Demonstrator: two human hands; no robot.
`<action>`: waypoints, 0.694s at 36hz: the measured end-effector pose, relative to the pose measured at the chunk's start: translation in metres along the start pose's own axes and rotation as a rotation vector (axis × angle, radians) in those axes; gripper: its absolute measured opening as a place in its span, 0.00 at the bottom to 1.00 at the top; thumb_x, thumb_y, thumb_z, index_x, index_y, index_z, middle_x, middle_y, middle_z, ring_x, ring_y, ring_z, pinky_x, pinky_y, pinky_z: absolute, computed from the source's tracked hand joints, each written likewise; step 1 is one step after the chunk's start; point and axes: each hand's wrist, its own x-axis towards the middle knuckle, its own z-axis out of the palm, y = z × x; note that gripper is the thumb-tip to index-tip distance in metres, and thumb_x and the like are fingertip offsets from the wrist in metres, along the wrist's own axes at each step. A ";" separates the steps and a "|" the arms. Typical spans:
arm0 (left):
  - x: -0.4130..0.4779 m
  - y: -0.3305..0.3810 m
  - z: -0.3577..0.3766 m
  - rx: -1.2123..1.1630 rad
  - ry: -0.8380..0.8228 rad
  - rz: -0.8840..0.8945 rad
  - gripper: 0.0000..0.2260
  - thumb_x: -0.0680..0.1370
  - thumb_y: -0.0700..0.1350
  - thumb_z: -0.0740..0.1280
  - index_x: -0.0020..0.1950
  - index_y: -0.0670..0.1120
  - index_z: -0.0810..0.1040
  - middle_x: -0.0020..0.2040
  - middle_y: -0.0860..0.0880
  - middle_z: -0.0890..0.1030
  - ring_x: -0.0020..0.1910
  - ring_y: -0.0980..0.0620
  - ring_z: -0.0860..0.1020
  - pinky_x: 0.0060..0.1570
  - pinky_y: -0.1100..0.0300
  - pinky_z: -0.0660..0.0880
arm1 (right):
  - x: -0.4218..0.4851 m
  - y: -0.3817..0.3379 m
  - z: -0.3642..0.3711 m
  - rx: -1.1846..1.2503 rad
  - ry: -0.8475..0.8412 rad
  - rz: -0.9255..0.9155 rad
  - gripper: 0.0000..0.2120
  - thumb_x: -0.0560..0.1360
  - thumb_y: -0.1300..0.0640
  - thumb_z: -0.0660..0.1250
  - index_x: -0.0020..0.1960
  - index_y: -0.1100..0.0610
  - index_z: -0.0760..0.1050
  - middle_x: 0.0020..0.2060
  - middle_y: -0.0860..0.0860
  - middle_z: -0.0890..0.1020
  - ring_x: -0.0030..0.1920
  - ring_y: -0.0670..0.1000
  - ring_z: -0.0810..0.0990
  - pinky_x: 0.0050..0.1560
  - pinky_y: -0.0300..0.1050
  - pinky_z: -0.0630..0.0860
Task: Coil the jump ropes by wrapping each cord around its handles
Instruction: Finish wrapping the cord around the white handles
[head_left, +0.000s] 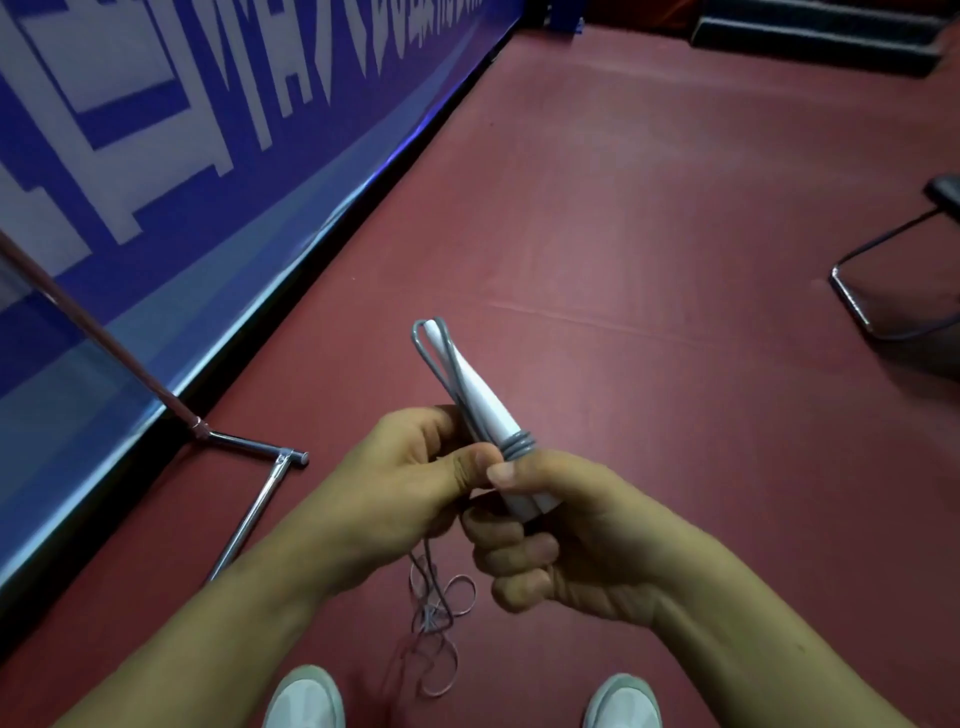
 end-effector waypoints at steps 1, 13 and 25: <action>0.001 0.000 -0.002 0.043 0.025 0.006 0.04 0.78 0.44 0.73 0.49 0.44 0.84 0.28 0.49 0.70 0.24 0.55 0.61 0.24 0.63 0.59 | 0.000 -0.001 -0.001 -0.065 0.083 -0.019 0.05 0.73 0.55 0.70 0.42 0.54 0.74 0.33 0.51 0.68 0.29 0.46 0.61 0.30 0.39 0.68; 0.014 -0.002 0.003 0.427 0.213 0.109 0.06 0.78 0.39 0.72 0.43 0.49 0.81 0.27 0.57 0.79 0.24 0.63 0.73 0.28 0.71 0.67 | 0.002 0.004 -0.002 -0.245 0.420 -0.147 0.29 0.80 0.37 0.61 0.57 0.65 0.77 0.40 0.60 0.80 0.35 0.57 0.79 0.35 0.50 0.81; 0.008 0.004 -0.005 -0.078 -0.006 0.115 0.10 0.76 0.43 0.73 0.56 0.43 0.83 0.41 0.40 0.79 0.38 0.43 0.67 0.29 0.61 0.66 | 0.006 0.000 0.006 0.153 0.283 -0.210 0.27 0.78 0.35 0.59 0.45 0.60 0.75 0.28 0.48 0.61 0.21 0.42 0.56 0.18 0.34 0.58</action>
